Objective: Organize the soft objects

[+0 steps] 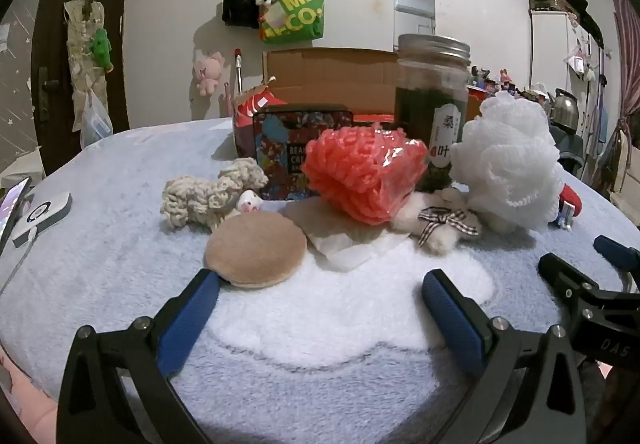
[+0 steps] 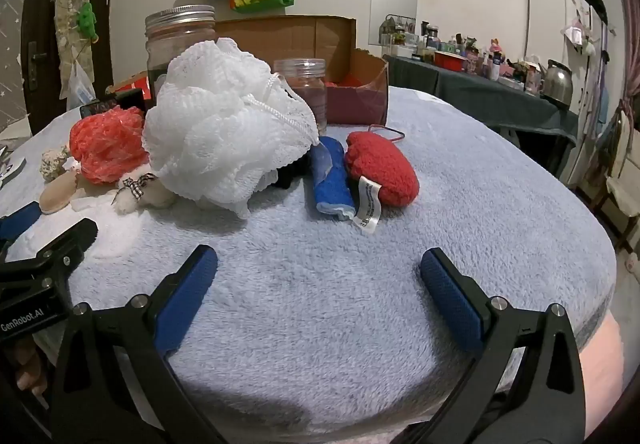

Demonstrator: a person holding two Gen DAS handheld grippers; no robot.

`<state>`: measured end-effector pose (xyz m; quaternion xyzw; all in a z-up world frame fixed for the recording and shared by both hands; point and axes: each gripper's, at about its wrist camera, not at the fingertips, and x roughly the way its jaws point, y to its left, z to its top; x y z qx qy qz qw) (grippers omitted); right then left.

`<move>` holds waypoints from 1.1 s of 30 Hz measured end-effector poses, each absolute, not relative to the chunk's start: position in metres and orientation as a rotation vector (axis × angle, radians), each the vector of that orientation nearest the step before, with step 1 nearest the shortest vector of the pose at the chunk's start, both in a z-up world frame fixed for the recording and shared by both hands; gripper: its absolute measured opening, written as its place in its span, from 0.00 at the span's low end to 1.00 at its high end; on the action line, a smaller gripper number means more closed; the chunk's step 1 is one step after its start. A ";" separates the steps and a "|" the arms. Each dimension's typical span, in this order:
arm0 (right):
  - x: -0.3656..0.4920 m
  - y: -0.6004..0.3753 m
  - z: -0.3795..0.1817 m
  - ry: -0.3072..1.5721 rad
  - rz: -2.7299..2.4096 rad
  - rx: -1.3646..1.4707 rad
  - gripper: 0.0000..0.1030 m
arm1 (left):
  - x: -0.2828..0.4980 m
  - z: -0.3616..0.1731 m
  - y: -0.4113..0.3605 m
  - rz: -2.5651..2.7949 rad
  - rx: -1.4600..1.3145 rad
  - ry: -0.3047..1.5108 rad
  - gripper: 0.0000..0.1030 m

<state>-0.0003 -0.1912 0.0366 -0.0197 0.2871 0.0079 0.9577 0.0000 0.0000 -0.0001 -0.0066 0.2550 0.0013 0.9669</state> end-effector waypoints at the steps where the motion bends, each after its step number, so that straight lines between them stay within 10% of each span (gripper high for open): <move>1: 0.000 -0.191 0.037 0.584 0.017 -0.037 1.00 | 0.000 0.000 0.000 0.004 -0.006 0.517 1.00; 33: 0.000 -0.192 0.037 0.589 0.017 -0.035 1.00 | 0.001 0.000 -0.001 0.001 -0.012 0.522 1.00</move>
